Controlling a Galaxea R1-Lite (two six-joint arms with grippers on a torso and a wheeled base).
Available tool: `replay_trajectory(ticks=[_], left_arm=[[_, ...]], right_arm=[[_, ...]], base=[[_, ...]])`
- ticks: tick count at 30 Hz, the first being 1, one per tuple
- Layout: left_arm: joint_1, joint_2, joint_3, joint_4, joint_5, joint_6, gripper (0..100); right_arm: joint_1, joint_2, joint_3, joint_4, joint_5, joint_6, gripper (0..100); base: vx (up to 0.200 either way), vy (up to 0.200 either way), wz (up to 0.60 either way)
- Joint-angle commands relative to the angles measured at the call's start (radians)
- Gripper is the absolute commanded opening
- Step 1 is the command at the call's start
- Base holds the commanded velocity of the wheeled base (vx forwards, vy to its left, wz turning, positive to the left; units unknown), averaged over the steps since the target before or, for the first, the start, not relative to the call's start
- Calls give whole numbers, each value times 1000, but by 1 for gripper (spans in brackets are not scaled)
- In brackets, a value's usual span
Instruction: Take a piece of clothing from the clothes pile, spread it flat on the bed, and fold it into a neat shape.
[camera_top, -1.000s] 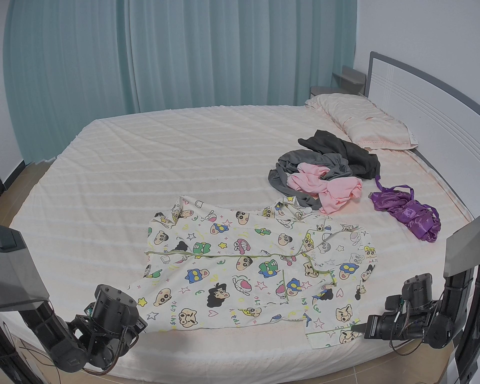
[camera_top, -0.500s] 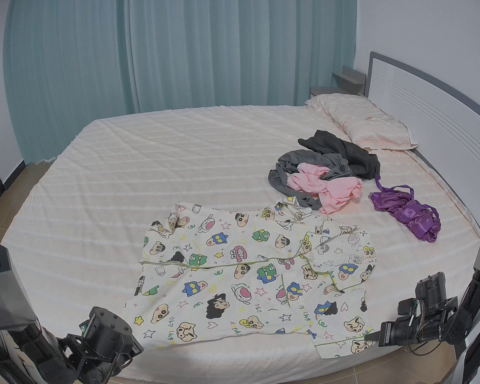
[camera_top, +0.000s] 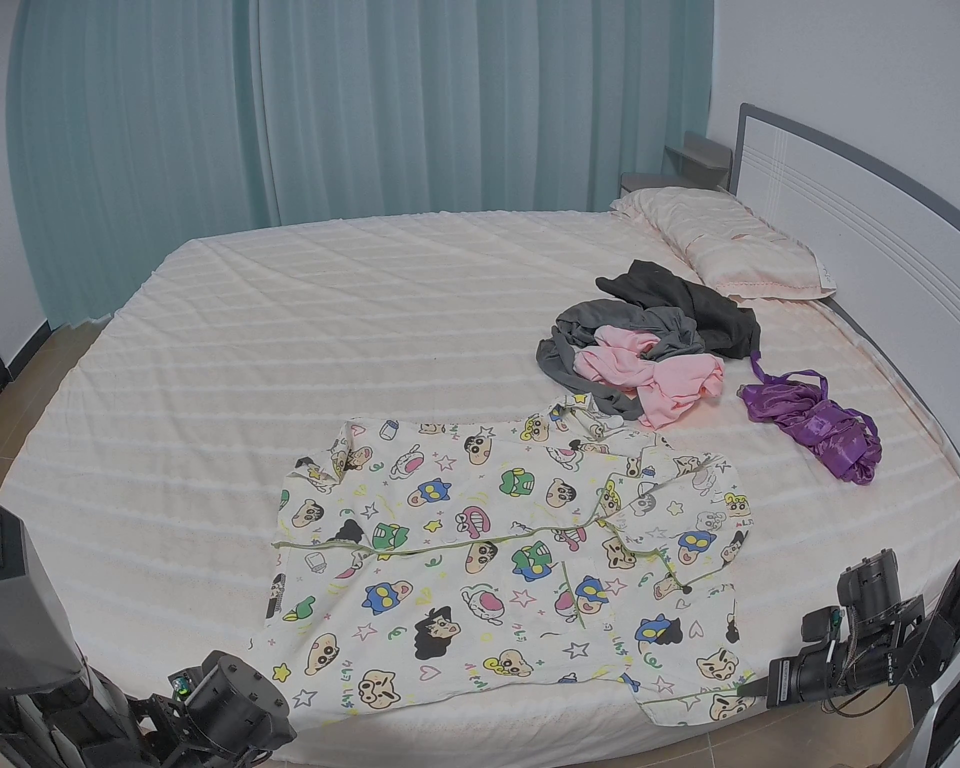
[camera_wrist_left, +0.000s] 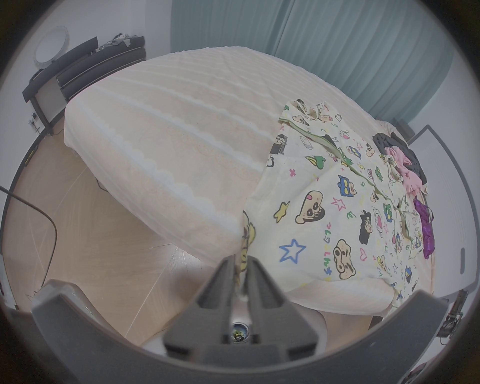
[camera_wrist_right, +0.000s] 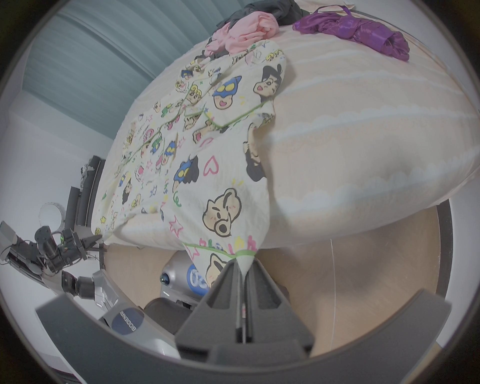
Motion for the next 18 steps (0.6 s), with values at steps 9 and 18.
replay_trajectory(ticks=[9,18], left_arm=[[12,-18,16,0,10,8,100],[177,-288,-27,17,22,194,100]], right_arm=[[-28,-68,18,45,5,-22,100],[-105,-242,-5,34,22,15,100]], base=[[0,0,0],[0,0,0]])
